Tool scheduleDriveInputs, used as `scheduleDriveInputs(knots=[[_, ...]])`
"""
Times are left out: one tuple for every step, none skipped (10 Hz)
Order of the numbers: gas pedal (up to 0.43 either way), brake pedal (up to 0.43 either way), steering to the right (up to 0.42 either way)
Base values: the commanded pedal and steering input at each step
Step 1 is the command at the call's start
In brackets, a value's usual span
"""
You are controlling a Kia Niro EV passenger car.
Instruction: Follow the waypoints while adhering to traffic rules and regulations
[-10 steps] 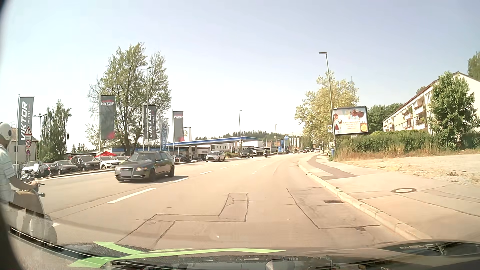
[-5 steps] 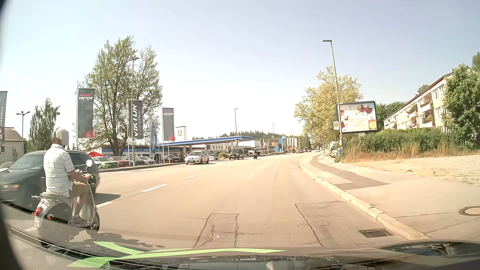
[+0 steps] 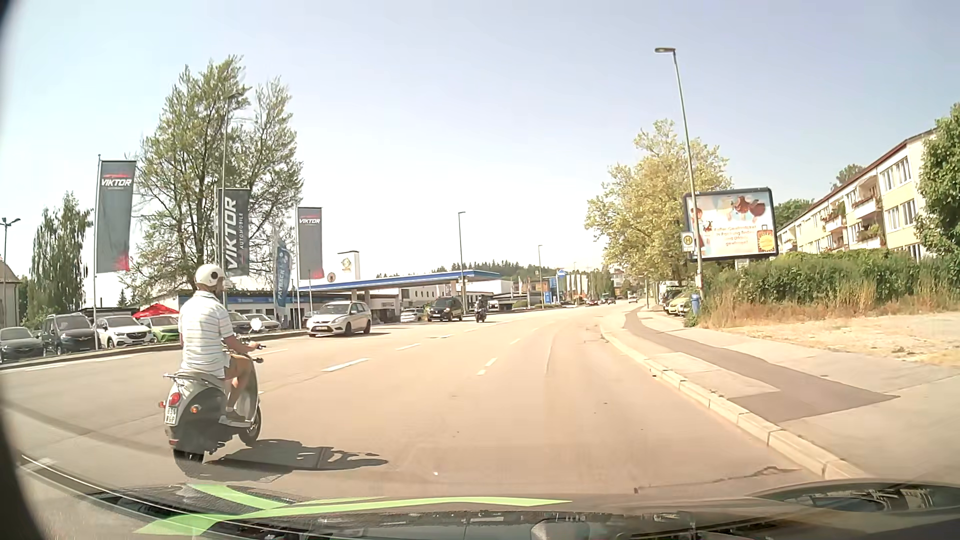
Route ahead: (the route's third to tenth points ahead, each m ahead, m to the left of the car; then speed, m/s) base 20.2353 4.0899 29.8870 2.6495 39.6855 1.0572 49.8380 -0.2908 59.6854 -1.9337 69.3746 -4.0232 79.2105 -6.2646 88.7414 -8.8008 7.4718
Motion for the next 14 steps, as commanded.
scheduleDriveInputs(knots=[[0.189, 0.0, 0.016], [0.189, 0.0, 0.016], [0.189, 0.0, 0.016], [0.189, 0.0, 0.016], [0.189, 0.0, 0.016], [0.189, 0.0, 0.016], [0.189, 0.0, 0.016], [0.189, 0.0, 0.016], [0.189, 0.0, 0.016], [0.189, 0.0, 0.016], [0.189, 0.0, 0.016], [0.189, 0.0, 0.016], [0.189, 0.0, 0.016], [0.189, 0.0, 0.016]])
